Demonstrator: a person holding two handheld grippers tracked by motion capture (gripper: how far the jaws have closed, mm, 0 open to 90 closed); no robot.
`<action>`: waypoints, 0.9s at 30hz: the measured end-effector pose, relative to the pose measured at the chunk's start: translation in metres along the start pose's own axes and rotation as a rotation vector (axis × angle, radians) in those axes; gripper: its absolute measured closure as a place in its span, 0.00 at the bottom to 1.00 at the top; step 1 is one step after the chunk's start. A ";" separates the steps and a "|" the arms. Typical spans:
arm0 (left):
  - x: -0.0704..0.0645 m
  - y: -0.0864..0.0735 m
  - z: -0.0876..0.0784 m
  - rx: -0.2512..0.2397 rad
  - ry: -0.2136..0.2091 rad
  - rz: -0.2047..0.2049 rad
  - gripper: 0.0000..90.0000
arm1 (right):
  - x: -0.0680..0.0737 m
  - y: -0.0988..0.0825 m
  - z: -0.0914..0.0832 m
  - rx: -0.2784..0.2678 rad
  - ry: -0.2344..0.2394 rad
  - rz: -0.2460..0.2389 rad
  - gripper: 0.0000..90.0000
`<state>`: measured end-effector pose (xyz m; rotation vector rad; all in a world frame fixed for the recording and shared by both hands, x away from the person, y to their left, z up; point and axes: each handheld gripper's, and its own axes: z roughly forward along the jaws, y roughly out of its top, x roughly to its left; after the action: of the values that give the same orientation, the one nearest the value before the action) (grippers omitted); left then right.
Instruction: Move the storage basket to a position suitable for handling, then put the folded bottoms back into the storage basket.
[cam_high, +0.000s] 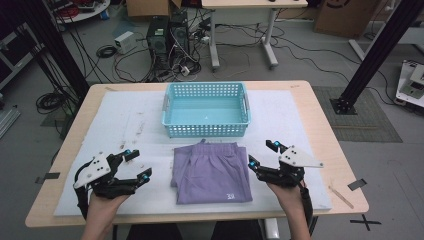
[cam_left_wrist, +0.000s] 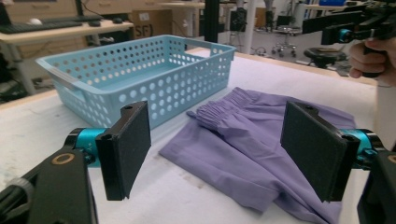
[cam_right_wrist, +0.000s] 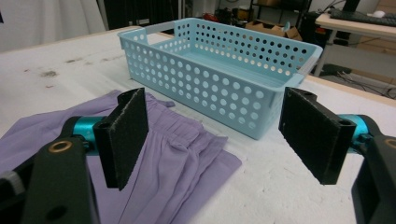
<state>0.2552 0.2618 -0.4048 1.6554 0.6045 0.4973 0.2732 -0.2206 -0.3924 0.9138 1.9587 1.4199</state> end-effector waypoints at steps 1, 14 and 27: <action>-0.001 0.000 0.001 0.001 -0.003 0.006 0.27 | -0.001 0.000 -0.001 0.006 0.000 0.011 0.27; -0.007 0.005 0.010 0.022 -0.085 -0.044 0.27 | -0.004 0.002 -0.012 0.033 0.037 0.030 0.27; -0.005 -0.008 0.023 0.089 -0.189 -0.119 0.31 | -0.004 -0.004 -0.012 0.068 0.017 0.054 0.36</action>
<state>0.2647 0.2425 -0.4161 1.7161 0.5875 0.2268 0.2659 -0.2309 -0.3924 0.9956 2.0200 1.4029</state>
